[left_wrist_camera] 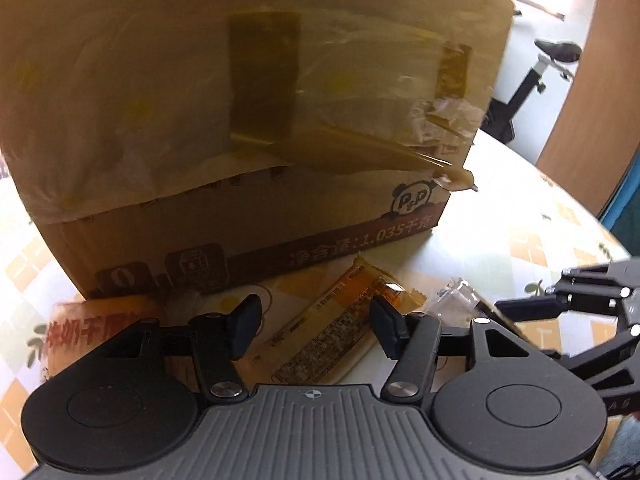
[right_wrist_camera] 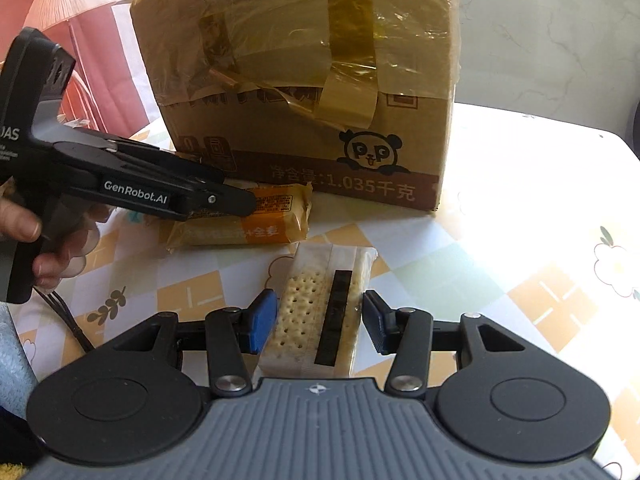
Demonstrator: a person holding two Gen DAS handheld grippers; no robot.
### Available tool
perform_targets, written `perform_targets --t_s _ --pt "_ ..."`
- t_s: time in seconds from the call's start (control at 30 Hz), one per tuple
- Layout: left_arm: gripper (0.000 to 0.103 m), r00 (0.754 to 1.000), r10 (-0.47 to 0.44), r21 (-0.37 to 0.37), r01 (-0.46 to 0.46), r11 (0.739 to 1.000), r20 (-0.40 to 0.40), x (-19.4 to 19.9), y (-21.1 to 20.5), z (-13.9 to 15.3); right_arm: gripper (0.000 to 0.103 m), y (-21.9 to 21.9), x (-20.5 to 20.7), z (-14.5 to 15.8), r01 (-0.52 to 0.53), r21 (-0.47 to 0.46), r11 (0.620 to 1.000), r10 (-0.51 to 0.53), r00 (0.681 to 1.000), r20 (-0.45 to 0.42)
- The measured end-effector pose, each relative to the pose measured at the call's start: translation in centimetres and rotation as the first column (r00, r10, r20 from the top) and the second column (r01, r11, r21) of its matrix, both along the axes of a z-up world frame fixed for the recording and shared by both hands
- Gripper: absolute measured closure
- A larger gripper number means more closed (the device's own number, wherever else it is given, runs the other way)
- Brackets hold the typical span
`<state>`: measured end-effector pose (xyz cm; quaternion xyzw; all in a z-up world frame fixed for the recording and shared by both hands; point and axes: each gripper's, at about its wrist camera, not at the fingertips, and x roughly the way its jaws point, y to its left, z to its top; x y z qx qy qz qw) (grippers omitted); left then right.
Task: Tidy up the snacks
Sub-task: 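Grasp the orange-striped bar with the left gripper while the right gripper holds the cracker pack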
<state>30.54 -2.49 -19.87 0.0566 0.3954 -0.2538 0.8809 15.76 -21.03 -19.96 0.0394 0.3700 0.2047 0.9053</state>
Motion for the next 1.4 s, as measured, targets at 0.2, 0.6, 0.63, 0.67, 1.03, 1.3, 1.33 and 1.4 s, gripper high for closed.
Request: perform_targets --t_s 0.2,0.6,0.63,0.67,1.03,1.3,1.33,1.4 --pt "0.039 1.000 0.010 -0.031 -0.011 0.999 -0.023 -0.4 0.9 -0.4 0.053 0.2 0.1 -0.1 0.000 -0.010 1.000 0.000 1.000 0.001" --pt "0.038 0.999 -0.005 0.041 0.006 0.999 -0.036 -0.8 0.2 -1.5 0.053 0.5 0.3 -0.2 0.000 -0.019 1.000 0.000 1.000 -0.002" --pt "0.038 0.999 0.001 0.050 0.001 0.999 -0.035 -0.8 0.0 -1.7 0.053 0.5 0.4 -0.2 -0.001 -0.020 1.000 0.001 1.000 -0.002" --pt "0.039 0.999 0.005 0.057 -0.004 0.998 -0.031 -0.8 -0.1 -1.8 0.053 0.6 0.4 -0.2 -0.003 -0.022 1.000 0.003 1.000 -0.002" --pt "0.063 0.996 0.062 0.010 -0.061 0.998 -0.061 -2.7 -0.1 -2.2 0.053 1.1 1.1 -0.4 0.000 -0.033 0.999 0.000 1.000 -0.008" --pt "0.064 0.991 0.115 -0.012 -0.116 0.993 -0.061 -4.8 0.3 -2.3 0.051 1.3 1.3 -0.3 0.008 -0.035 0.999 -0.009 0.999 -0.035" --pt "0.064 0.991 0.119 -0.013 -0.120 0.993 -0.062 -5.0 0.3 -2.3 0.050 1.4 1.3 -0.3 0.007 -0.031 1.000 -0.008 0.999 -0.037" --pt "0.064 0.990 0.125 -0.016 -0.126 0.992 -0.065 -5.3 0.3 -2.3 0.050 1.5 1.2 -0.4 0.003 -0.036 0.999 -0.004 0.999 -0.038"
